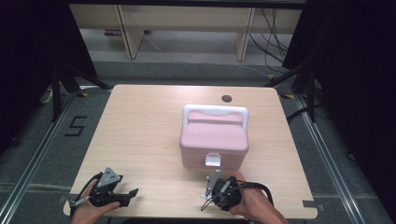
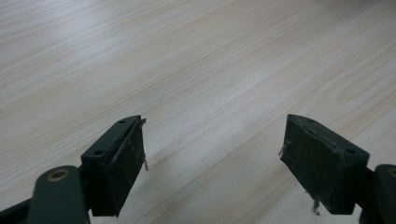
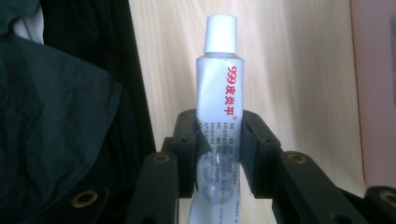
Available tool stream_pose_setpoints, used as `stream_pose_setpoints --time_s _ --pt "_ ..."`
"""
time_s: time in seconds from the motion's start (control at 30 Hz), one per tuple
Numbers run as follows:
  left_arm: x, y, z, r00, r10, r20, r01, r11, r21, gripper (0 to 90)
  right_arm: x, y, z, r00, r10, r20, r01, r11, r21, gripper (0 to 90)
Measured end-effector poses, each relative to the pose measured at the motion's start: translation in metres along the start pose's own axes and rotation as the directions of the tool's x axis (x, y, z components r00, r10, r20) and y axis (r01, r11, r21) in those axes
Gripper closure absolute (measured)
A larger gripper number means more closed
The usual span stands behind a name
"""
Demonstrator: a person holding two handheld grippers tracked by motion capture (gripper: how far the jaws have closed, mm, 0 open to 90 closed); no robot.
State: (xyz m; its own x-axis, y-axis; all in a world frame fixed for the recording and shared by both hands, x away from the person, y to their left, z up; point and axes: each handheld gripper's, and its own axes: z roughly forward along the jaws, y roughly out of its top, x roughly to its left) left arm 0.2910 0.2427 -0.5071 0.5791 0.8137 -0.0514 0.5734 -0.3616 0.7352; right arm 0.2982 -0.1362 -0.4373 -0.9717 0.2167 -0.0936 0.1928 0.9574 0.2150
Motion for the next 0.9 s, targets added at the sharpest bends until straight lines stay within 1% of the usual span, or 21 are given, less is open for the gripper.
stream_pose_setpoints --time_s 0.07,0.1,0.13,0.17,0.2,0.23,0.3,0.37,0.4,0.43,0.5,0.53,0.57,0.6,0.63,0.67,0.7,0.73,0.83,0.87,0.9 --pt "0.0 0.0 0.0 1.0 0.0 0.0 0.0 1.0 0.003 20.2 -0.004 -0.011 -0.002 0.9999 0.011 0.0 -0.011 1.0 -0.008 70.2" --pt "0.0 0.0 0.0 1.0 0.001 0.0 -0.001 1.0 0.005 20.2 -0.005 -0.017 -0.004 0.9983 0.058 0.005 -0.058 0.998 -0.001 70.2" --pt "0.001 0.0 -0.001 0.9999 0.016 -0.007 -0.016 0.9997 0.019 20.2 -0.011 -0.029 -0.007 0.9951 0.098 0.012 -0.098 0.995 0.008 70.2" --pt "0.002 0.0 0.0 0.9998 0.017 -0.012 -0.016 0.9997 0.018 20.2 -0.016 -0.035 -0.006 0.9977 0.068 0.008 -0.068 0.998 -0.01 70.2" --pt "0.002 0.0 0.0 0.9998 0.017 -0.012 -0.016 0.9997 0.018 20.2 -0.016 -0.035 -0.006 0.9977 0.068 0.008 -0.068 0.998 -0.01 70.2" --pt "0.001 0.0 0.0 0.9999 0.01 -0.012 -0.01 0.9999 0.013 20.2 -0.021 -0.047 -0.01 0.9938 0.111 0.003 -0.111 0.994 -0.004 70.2" --pt "0.002 0.0 0.0 0.9999 0.012 -0.005 -0.012 0.9998 0.017 20.2 -0.025 -0.053 -0.011 0.9941 0.109 0.0 -0.109 0.994 -0.004 70.2" --pt "0.002 0.0 0.0 1.0 0.005 -0.005 -0.005 1.0 0.008 20.2 -0.03 -0.065 -0.015 0.9843 0.176 0.013 -0.176 0.984 0.006 70.2" --pt "0.002 -0.001 0.001 1.0 0.007 -0.004 -0.007 1.0 0.001 20.2 -0.035 -0.072 -0.016 0.9824 0.186 0.014 -0.186 0.982 0.009 70.1" --pt "0.002 0.0 0.0 1.0 0.006 -0.006 -0.006 0.9999 0.013 20.2 -0.04 -0.081 -0.016 0.9764 0.212 0.038 -0.213 0.977 0.001 70.1" --pt "0.001 0.0 0.001 1.0 0.001 -0.008 -0.001 1.0 0.009 20.2 -0.043 -0.084 -0.016 0.9756 0.215 0.045 -0.215 0.977 -0.004 70.1" --pt "0.001 0.0 0.001 0.9998 0.004 -0.017 -0.004 0.9999 0.013 20.2 -0.045 -0.089 -0.015 0.9682 0.244 0.057 -0.244 0.97 -0.003 70.2" --pt "0.001 0.0 0.001 0.9999 0.004 -0.015 -0.004 0.9999 0.014 20.2 -0.049 -0.096 -0.013 0.9638 0.262 0.052 -0.262 0.965 0.002 70.2" --pt "0.001 0.0 0.001 0.9999 0.004 -0.015 -0.004 0.9999 0.014 20.2 -0.049 -0.096 -0.013 0.9638 0.262 0.052 -0.262 0.965 0.002 70.2" --pt "0.002 0.0 0.0 1.0 0.009 -0.004 -0.009 0.9998 0.017 20.2 -0.056 -0.103 -0.01 0.9593 0.277 0.054 -0.278 0.961 0.003 70.1" --pt "0.002 0.0 0.0 1.0 0.009 -0.004 -0.009 0.9998 0.017 20.2 -0.056 -0.103 -0.01 0.9593 0.277 0.054 -0.278 0.961 0.003 70.1" --pt "0.002 0.0 0.0 1.0 0.008 -0.004 -0.008 0.9999 0.015 20.2 -0.063 -0.11 -0.008 0.9562 0.287 0.057 -0.288 0.958 0.01 70.2" --pt "0.002 0.0 0.001 1.0 0.007 -0.007 -0.006 0.9999 0.014 20.2 -0.063 -0.111 -0.008 0.9509 0.303 0.063 -0.305 0.952 0.017 70.1" --pt "0.001 0.0 0.002 0.9998 0.006 -0.016 -0.006 0.9999 0.013 20.2 -0.068 -0.115 -0.007 0.9495 0.307 0.063 -0.309 0.951 0.02 70.2" --pt "0.001 0.0 0.001 0.9999 0.009 -0.012 -0.009 0.9998 0.018 20.3 -0.07 -0.117 -0.007 0.9446 0.321 0.068 -0.323 0.946 0.025 70.1" --pt "0.0 0.0 0.001 1.0 0.001 -0.005 -0.001 1.0 0.006 20.2 -0.072 -0.119 -0.006 0.9417 0.329 0.068 -0.332 0.943 0.027 70.2"
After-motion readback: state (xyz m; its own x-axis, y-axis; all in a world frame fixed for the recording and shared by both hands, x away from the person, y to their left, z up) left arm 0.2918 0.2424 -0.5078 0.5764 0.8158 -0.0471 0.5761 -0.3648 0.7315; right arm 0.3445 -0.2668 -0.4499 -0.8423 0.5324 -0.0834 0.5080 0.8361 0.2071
